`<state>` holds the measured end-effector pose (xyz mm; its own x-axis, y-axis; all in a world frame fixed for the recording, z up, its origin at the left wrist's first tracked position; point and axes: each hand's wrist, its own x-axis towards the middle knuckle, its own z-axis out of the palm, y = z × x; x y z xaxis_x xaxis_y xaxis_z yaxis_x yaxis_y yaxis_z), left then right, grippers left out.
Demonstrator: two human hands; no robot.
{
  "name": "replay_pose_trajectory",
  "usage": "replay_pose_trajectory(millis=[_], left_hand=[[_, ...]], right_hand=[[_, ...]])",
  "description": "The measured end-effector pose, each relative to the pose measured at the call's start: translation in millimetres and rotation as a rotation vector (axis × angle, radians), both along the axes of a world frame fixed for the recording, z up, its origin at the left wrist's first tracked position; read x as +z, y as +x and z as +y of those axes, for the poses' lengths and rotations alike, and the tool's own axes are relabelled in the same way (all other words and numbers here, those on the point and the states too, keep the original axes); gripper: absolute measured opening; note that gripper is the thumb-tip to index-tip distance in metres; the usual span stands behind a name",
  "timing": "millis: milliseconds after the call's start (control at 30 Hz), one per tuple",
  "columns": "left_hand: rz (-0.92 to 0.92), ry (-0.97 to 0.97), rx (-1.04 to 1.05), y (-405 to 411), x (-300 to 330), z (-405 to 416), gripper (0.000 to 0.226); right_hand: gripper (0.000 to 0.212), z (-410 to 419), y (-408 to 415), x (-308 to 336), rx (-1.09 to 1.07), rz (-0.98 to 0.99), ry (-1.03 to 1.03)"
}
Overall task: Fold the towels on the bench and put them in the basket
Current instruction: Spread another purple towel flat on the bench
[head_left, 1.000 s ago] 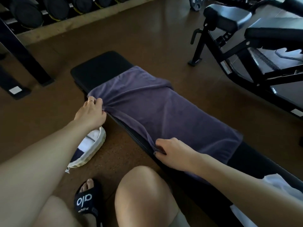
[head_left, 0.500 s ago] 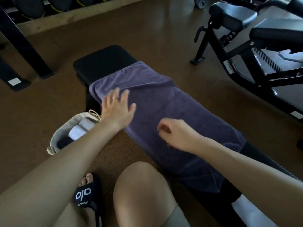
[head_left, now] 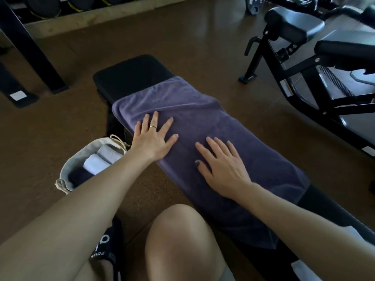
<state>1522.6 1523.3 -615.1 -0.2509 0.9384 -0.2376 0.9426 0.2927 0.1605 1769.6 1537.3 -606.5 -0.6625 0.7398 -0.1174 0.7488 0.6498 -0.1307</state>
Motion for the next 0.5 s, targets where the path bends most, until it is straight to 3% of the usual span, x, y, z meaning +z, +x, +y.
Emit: replay_pose_trajectory(millis=[267,400,500], left_hand=[[0.036,0.053,0.058,-42.8,3.0,47.1,0.066],[0.012,0.182,0.102,-72.0,1.5,69.2,0.061],[-0.004,0.164,0.164,-96.2,0.1,85.3,0.056]], right_hand=[[0.058,105.3,-97.5,-3.5,0.036,-0.002,0.03],[0.036,156.7,-137.8,-4.1,-0.015,0.319,0.292],[0.044,196.0,-164.3,-0.6,-0.055,0.204,0.188]])
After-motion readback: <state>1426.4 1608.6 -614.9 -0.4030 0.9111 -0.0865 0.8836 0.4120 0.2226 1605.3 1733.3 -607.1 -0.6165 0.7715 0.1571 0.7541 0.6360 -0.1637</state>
